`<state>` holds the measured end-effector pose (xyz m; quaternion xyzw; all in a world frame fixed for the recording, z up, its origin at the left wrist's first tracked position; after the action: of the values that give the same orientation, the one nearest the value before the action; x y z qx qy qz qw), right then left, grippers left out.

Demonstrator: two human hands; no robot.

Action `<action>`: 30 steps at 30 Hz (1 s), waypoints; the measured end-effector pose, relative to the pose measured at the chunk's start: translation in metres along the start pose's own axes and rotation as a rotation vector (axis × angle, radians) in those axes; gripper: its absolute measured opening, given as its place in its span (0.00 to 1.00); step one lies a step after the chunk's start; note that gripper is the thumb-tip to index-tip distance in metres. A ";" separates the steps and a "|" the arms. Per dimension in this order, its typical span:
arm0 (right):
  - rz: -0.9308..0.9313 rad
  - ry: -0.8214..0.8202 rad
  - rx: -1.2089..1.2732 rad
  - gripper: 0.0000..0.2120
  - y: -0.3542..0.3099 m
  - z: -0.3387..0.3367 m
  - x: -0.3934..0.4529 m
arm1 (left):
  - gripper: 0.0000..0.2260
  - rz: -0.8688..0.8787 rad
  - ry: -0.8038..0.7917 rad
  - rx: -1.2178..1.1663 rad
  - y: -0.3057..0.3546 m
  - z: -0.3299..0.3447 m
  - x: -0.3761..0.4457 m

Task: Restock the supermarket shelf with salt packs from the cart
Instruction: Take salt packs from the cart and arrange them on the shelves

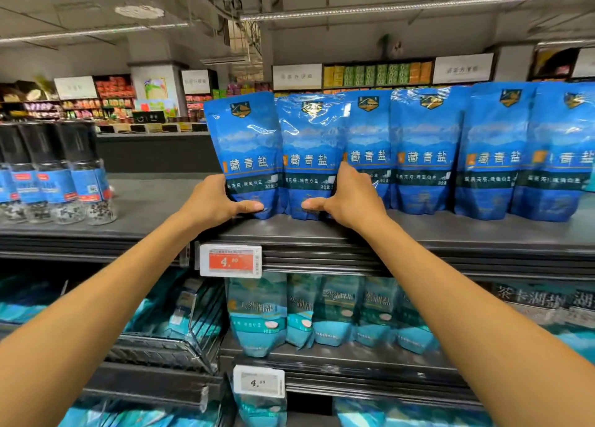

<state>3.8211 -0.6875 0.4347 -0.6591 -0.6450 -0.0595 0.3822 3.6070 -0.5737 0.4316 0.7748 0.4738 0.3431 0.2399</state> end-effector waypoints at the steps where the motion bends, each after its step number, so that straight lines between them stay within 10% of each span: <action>1: 0.001 -0.003 0.005 0.30 0.000 -0.001 -0.001 | 0.26 -0.008 -0.003 -0.021 -0.001 0.000 -0.001; 11: -0.008 0.086 -0.004 0.33 0.008 -0.012 -0.018 | 0.44 -0.127 0.182 -0.020 -0.005 -0.007 -0.021; 17: -0.080 0.287 0.162 0.16 0.014 -0.046 -0.051 | 0.13 0.124 0.552 -0.311 0.015 -0.017 -0.080; 21: -0.208 0.462 0.296 0.03 0.019 -0.076 -0.101 | 0.04 0.212 0.421 -0.539 0.038 0.015 -0.122; 30: -0.118 0.562 0.507 0.06 0.112 -0.139 -0.229 | 0.06 0.293 0.051 -0.736 0.120 0.161 -0.193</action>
<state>3.9429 -0.9385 0.3538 -0.4633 -0.5463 -0.0985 0.6908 3.7366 -0.8072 0.3523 0.6876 0.2095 0.5397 0.4381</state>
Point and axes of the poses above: each hand's wrist, its own x-axis towards the middle knuckle, its own z-axis out of the palm, y = z × x, the point moved 5 cm from there along x, towards the middle knuckle, and after that the axes turned 13 degrees about -z, right-handed, at the moved point
